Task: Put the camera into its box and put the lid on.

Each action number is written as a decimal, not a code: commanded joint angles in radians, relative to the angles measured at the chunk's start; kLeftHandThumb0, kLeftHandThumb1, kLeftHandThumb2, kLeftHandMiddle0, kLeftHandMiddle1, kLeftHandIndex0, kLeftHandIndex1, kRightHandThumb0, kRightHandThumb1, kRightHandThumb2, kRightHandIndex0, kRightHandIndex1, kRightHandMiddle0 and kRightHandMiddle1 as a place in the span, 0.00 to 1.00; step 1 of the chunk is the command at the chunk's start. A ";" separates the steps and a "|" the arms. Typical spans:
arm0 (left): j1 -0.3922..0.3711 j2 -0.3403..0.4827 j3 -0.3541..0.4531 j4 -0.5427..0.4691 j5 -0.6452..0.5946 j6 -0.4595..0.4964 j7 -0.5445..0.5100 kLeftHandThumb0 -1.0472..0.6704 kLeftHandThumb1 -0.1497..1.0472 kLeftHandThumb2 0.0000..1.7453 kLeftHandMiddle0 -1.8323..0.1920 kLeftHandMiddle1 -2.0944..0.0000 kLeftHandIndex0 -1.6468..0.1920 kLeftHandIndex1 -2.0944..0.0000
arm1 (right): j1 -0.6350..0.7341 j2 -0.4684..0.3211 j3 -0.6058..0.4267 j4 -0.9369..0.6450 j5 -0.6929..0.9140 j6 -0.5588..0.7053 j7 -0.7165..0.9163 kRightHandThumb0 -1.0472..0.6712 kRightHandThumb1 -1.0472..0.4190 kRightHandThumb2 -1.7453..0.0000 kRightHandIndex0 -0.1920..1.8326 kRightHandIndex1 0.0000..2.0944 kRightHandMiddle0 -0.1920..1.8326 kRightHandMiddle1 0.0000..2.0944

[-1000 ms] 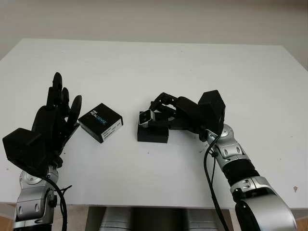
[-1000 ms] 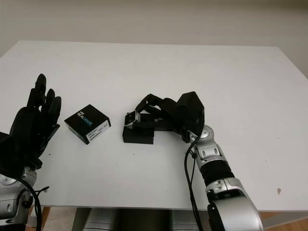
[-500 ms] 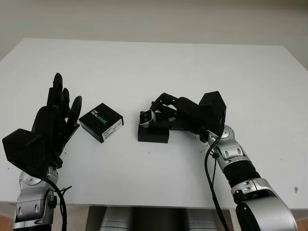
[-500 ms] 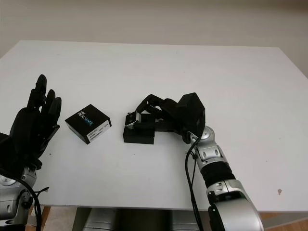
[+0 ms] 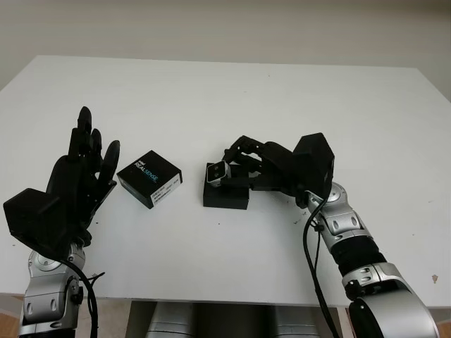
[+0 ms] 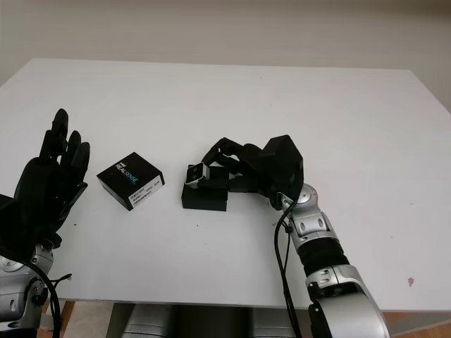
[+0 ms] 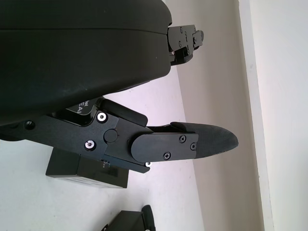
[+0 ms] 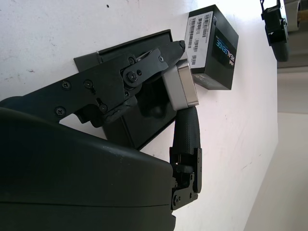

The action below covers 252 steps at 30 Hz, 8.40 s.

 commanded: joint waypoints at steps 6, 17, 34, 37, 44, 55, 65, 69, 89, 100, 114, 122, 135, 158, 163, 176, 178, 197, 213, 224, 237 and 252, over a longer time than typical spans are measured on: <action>-0.001 0.010 0.011 -0.009 -0.010 -0.010 -0.012 0.21 1.00 0.24 0.97 0.98 0.97 0.98 | 0.024 -0.028 -0.004 0.008 -0.003 -0.003 -0.005 0.38 0.06 0.97 0.18 0.02 0.25 0.91; 0.001 0.010 0.010 -0.016 0.001 -0.004 -0.005 0.21 1.00 0.24 0.97 0.97 0.97 0.97 | 0.025 -0.031 -0.007 0.016 -0.003 -0.014 -0.013 0.38 0.06 0.97 0.18 0.03 0.24 0.93; -0.004 0.010 0.011 -0.012 -0.002 -0.007 -0.007 0.21 1.00 0.24 0.97 0.97 0.97 0.97 | 0.029 -0.042 0.006 0.011 -0.017 -0.011 0.005 0.38 0.06 0.97 0.19 0.03 0.26 0.92; -0.005 0.007 0.012 -0.012 -0.004 -0.006 -0.004 0.21 1.00 0.24 0.97 0.97 0.97 0.97 | 0.029 -0.046 0.011 0.008 -0.021 -0.008 0.012 0.38 0.06 0.97 0.19 0.03 0.26 0.91; -0.003 0.007 0.013 -0.013 -0.009 -0.006 -0.007 0.21 1.00 0.24 0.97 0.98 0.97 0.98 | 0.029 -0.057 0.017 0.006 -0.023 -0.011 0.028 0.37 0.07 0.97 0.19 0.03 0.28 0.90; 0.003 0.008 0.010 -0.019 -0.002 -0.003 -0.005 0.21 1.00 0.24 0.97 0.97 0.97 0.97 | 0.045 -0.070 0.065 -0.013 -0.076 -0.025 0.026 0.35 0.07 0.97 0.20 0.03 0.28 0.86; 0.010 0.007 0.011 -0.027 0.000 -0.002 -0.005 0.21 1.00 0.24 0.97 0.98 0.97 0.98 | 0.065 -0.159 0.188 -0.071 -0.273 -0.219 -0.019 0.23 0.07 0.97 0.11 0.01 0.06 0.50; 0.008 0.009 0.010 -0.025 0.001 0.000 -0.007 0.21 1.00 0.25 0.97 0.97 0.97 0.98 | 0.076 -0.181 0.194 -0.110 -0.309 -0.267 -0.066 0.22 0.07 0.97 0.06 0.02 0.11 0.26; 0.003 0.014 0.010 -0.022 0.004 0.000 -0.006 0.21 1.00 0.24 0.97 0.97 0.97 0.97 | 0.101 -0.247 0.140 -0.333 -0.355 -0.285 -0.151 0.24 0.06 0.97 0.01 0.02 0.08 0.08; -0.004 0.008 0.008 -0.019 0.003 -0.001 -0.004 0.21 1.00 0.24 0.97 0.97 0.97 0.97 | 0.100 -0.254 0.100 -0.409 -0.318 -0.274 -0.162 0.20 0.04 0.96 0.02 0.03 0.08 0.04; -0.003 0.010 0.011 -0.020 -0.004 -0.004 -0.008 0.22 1.00 0.24 0.97 0.97 0.97 0.97 | 0.144 -0.312 0.230 -0.370 -0.529 -0.454 -0.216 0.10 0.00 0.75 0.01 0.02 0.07 0.02; 0.006 0.010 0.009 -0.030 0.001 0.000 -0.006 0.21 1.00 0.25 0.98 0.98 0.98 0.98 | 0.153 -0.328 0.263 -0.319 -0.575 -0.505 -0.231 0.09 0.00 0.72 0.00 0.02 0.07 0.03; 0.013 0.012 0.012 -0.041 -0.002 0.007 -0.011 0.22 1.00 0.25 0.98 0.98 0.98 0.98 | 0.192 -0.359 0.297 -0.329 -0.654 -0.493 -0.246 0.10 0.00 0.74 0.00 0.01 0.09 0.03; 0.004 0.010 0.017 -0.044 0.000 0.015 -0.002 0.22 1.00 0.26 0.98 0.97 0.98 0.97 | 0.186 -0.321 0.232 -0.344 -0.562 -0.432 -0.268 0.11 0.00 0.71 0.00 0.00 0.04 0.01; -0.004 -0.012 0.019 -0.041 0.031 -0.013 0.060 0.22 1.00 0.24 0.94 0.96 0.95 0.96 | 0.159 -0.254 0.139 -0.362 -0.399 -0.375 -0.296 0.14 0.00 0.72 0.01 0.01 0.03 0.01; 0.011 0.053 -0.076 -0.106 0.388 0.043 0.192 0.22 1.00 0.07 0.82 0.97 0.86 0.95 | 0.111 -0.225 -0.008 -0.449 -0.140 -0.088 -0.190 0.16 0.00 0.71 0.00 0.01 0.03 0.02; 0.014 0.076 -0.096 -0.128 0.428 0.074 0.163 0.20 1.00 0.07 0.84 0.98 0.88 0.96 | 0.107 -0.225 -0.016 -0.460 -0.132 -0.050 -0.190 0.15 0.00 0.71 0.00 0.02 0.03 0.02; -0.007 0.272 -0.238 -0.172 0.636 0.183 -0.086 0.09 1.00 0.06 0.97 0.98 0.98 0.98 | 0.080 -0.171 -0.067 -0.426 -0.032 0.077 -0.219 0.15 0.00 0.69 0.00 0.02 0.02 0.03; -0.093 0.264 -0.363 -0.021 0.923 0.256 0.038 0.12 1.00 0.06 1.00 0.99 0.97 0.97 | 0.093 -0.135 -0.095 -0.438 0.036 0.098 -0.214 0.17 0.00 0.68 0.00 0.01 0.01 0.02; -0.147 0.256 -0.426 0.049 0.986 0.287 0.033 0.13 1.00 0.04 1.00 0.99 0.96 0.97 | 0.103 -0.131 -0.100 -0.465 0.073 0.147 -0.197 0.17 0.00 0.68 0.00 0.00 0.00 0.01; -0.149 0.284 -0.364 0.025 0.743 0.217 -0.140 0.11 0.99 0.03 0.99 0.99 0.94 0.97 | 0.116 -0.134 -0.092 -0.496 0.062 0.169 -0.206 0.20 0.00 0.67 0.00 0.00 0.01 0.02; -0.155 0.227 -0.379 0.098 0.748 0.232 0.000 0.32 0.91 0.03 0.83 0.94 0.74 0.94 | 0.124 -0.136 -0.090 -0.491 0.052 0.144 -0.199 0.21 0.00 0.68 0.00 0.00 0.02 0.03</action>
